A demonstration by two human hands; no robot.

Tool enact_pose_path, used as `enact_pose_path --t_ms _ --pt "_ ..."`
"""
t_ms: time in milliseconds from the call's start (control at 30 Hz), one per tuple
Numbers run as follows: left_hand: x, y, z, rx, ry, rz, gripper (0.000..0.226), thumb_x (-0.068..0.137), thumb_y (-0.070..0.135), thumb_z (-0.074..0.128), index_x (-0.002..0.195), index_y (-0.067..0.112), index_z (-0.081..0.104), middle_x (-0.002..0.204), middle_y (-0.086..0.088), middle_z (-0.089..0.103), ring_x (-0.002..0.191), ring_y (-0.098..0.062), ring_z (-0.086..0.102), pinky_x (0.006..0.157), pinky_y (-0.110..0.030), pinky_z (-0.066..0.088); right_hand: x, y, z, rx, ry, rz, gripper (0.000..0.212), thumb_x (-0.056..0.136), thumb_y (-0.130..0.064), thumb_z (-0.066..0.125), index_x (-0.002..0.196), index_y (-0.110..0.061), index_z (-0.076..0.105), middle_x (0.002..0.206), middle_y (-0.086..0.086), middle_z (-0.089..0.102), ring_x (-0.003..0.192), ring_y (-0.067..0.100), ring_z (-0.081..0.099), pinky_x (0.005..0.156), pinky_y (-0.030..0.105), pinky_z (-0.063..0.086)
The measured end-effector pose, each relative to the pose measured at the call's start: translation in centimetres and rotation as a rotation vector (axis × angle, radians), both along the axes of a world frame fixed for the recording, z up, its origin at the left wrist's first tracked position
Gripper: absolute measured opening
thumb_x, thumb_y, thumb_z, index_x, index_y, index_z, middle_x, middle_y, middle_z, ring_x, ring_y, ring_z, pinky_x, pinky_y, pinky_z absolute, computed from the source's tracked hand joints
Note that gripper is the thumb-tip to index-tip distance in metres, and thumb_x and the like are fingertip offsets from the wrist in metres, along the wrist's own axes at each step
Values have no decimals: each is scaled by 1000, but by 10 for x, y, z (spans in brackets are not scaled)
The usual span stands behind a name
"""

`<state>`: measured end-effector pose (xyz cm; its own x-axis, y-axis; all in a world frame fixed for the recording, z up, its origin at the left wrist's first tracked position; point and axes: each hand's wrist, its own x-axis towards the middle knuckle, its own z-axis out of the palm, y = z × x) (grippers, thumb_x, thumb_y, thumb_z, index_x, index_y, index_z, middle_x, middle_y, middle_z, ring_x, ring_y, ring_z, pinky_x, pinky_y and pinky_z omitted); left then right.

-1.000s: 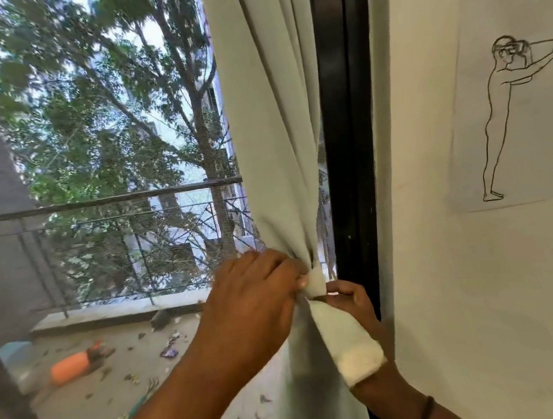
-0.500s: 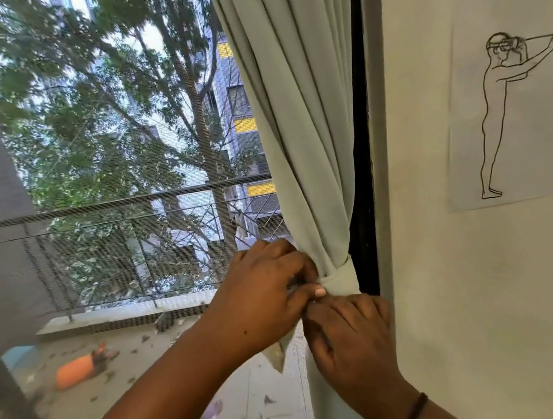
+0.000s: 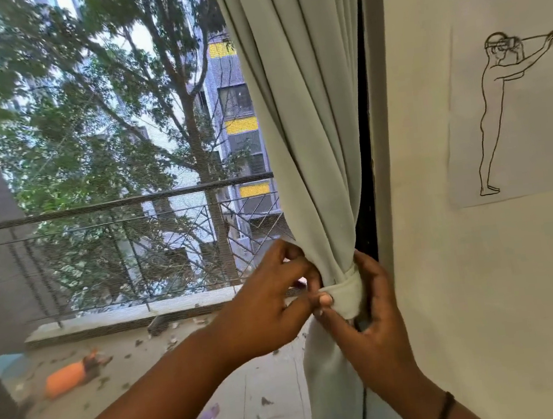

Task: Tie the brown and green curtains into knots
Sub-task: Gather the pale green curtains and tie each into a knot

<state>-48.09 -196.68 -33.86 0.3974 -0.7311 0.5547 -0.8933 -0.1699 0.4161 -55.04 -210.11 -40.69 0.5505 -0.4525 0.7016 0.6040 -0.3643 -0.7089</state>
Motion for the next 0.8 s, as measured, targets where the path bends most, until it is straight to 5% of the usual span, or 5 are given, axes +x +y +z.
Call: enact_pose_path --t_ms 167,233,433,533,800 --pt "-8 5 -10 -153 214 -22 8 82 34 66 80 29 60 101 10 40 97 -4 53 82 -19 51 8 -35 14 342 218 586 54 68 1 50 117 -20 58 112 -2 70 110 22 63 82 24 55" --pt "-5 11 -11 -126 146 -13 10 83 39 63 84 29 61 106 11 41 99 -5 53 82 -21 52 3 -50 25 200 379 658 52 73 10 45 112 -21 60 105 -7 73 107 19 65 77 20 54" --pt "3 19 0 140 -379 173 31 84 59 52 94 32 62 100 5 37 94 -15 43 80 -33 46 -11 -65 53 -365 518 335 18 72 -17 77 88 -23 71 89 -4 72 82 7 66 71 16 50" --pt "2 20 5 154 -434 254 38 83 64 49 89 32 67 94 8 31 91 -16 38 79 -37 45 -19 -65 62 -642 443 147 14 72 -24 76 69 -22 63 82 -7 59 78 6 56 65 10 43" --pt "-12 17 6 135 -533 339 34 85 60 47 83 32 66 87 8 33 84 -15 33 75 -31 31 -27 -93 84 -583 643 298 46 62 -49 76 62 -11 49 57 4 50 54 12 49 55 24 39"
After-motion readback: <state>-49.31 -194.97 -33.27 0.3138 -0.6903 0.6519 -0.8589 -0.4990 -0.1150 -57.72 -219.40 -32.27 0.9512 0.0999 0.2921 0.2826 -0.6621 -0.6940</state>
